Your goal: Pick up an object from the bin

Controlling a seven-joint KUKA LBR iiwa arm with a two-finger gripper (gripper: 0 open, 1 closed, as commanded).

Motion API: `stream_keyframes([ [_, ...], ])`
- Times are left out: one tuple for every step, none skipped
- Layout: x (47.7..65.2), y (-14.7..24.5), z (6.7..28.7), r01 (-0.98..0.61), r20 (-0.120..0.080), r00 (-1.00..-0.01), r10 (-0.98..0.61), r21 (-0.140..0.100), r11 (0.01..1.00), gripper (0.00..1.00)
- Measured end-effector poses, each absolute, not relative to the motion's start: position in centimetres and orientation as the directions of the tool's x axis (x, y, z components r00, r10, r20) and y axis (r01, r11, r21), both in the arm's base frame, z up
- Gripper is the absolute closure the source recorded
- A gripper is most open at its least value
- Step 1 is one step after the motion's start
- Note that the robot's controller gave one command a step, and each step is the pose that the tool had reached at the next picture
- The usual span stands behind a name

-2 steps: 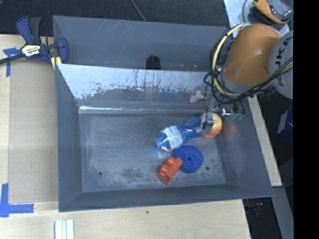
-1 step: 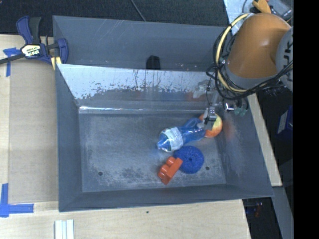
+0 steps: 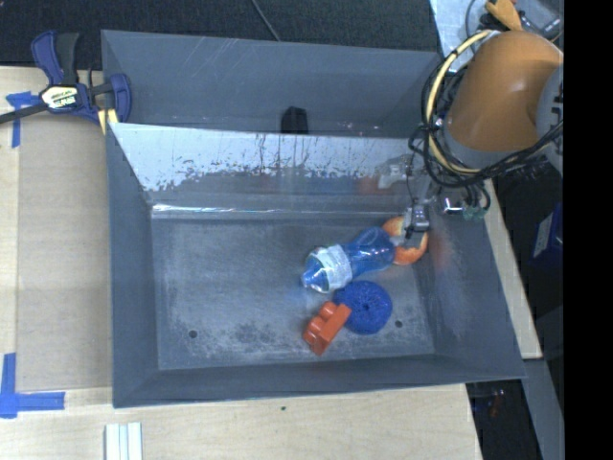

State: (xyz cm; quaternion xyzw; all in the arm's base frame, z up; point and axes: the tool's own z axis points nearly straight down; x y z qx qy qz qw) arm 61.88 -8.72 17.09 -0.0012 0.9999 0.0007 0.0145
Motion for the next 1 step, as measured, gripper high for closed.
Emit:
stream_keyframes([
  [60.25,-12.62,10.71,0.148,-0.035,-0.988,0.148,0.008,0.989,0.00],
])
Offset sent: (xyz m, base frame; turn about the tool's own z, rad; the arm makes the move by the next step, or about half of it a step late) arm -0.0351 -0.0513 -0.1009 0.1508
